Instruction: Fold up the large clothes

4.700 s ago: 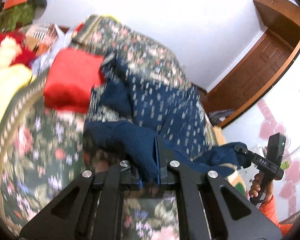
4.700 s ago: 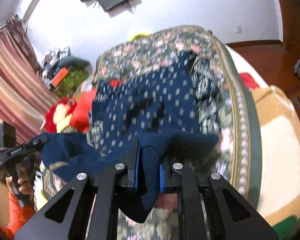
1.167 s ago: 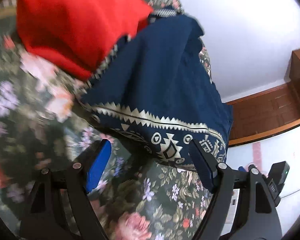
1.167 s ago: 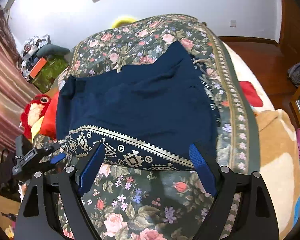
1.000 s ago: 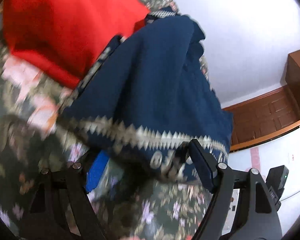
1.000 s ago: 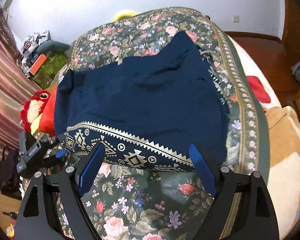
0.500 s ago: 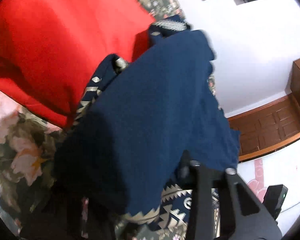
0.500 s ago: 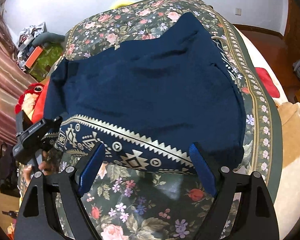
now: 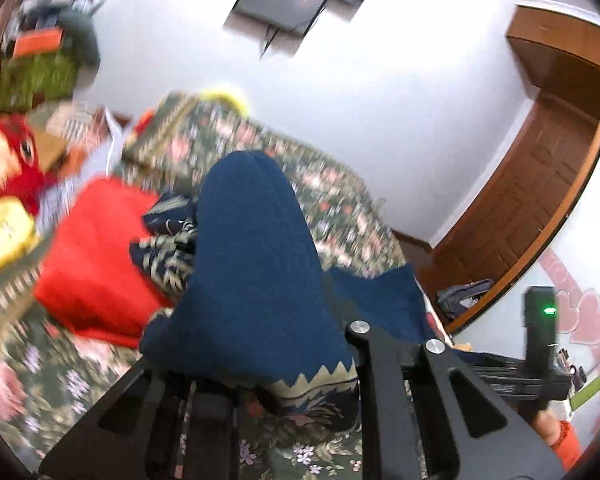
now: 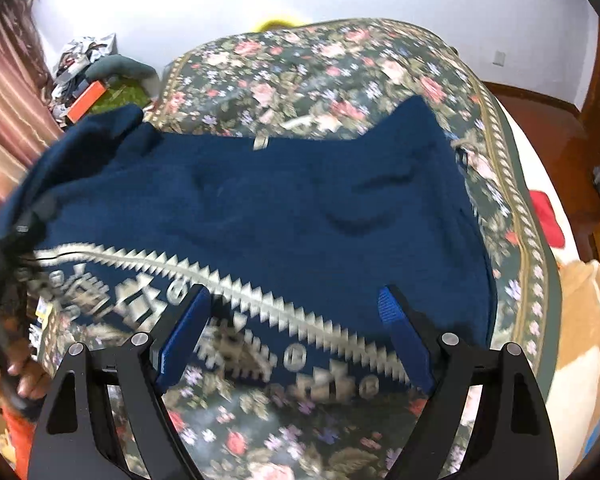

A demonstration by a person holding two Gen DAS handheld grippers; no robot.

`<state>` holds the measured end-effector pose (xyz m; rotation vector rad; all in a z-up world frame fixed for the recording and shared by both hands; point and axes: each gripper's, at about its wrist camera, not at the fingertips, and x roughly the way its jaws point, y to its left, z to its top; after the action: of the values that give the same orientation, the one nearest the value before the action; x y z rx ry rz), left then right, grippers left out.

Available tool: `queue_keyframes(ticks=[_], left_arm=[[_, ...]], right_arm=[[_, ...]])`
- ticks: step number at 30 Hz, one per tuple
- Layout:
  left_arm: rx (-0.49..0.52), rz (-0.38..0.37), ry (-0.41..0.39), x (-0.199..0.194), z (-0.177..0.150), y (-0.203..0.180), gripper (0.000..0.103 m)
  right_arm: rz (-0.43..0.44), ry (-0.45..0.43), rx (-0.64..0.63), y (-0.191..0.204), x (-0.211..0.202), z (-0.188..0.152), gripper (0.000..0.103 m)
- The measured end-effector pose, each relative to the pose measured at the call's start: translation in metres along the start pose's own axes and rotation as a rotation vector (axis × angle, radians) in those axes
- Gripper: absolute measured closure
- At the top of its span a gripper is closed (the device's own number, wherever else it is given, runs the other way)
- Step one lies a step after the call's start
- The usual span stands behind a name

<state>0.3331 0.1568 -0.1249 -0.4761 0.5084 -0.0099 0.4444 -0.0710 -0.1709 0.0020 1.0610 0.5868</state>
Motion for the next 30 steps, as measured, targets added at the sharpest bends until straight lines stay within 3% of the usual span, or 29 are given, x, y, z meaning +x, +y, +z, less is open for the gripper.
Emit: queue_keyframes(ticks=[7, 15, 20, 23, 30], left_arm=[[0.009, 0.016, -0.063, -0.03, 0.008, -0.008, 0.088], [-0.007, 0.045, 0.011, 0.012, -0.006, -0.013, 0.088], [0.028, -0.004, 0.016, 0.035, -0.001, -0.047, 0.088], [0.066, -0.041, 0.032, 0.051, -0.001, -0.082, 0.088], [0.231, -0.082, 0.138, 0.09, -0.038, -0.155, 0.088]], right_arm=[[0.077, 0.053, -0.029, 0.038, 0.038, -0.001, 0.016], [0.122, 0.159, -0.086, 0.05, 0.092, -0.013, 0.01], [0.209, 0.18, -0.069, 0.032, 0.072, -0.014, 0.01], [0.217, 0.137, -0.024, 0.009, 0.046, -0.018, 0.01], [0.048, 0.043, 0.03, -0.061, -0.019, -0.042, 0.01]])
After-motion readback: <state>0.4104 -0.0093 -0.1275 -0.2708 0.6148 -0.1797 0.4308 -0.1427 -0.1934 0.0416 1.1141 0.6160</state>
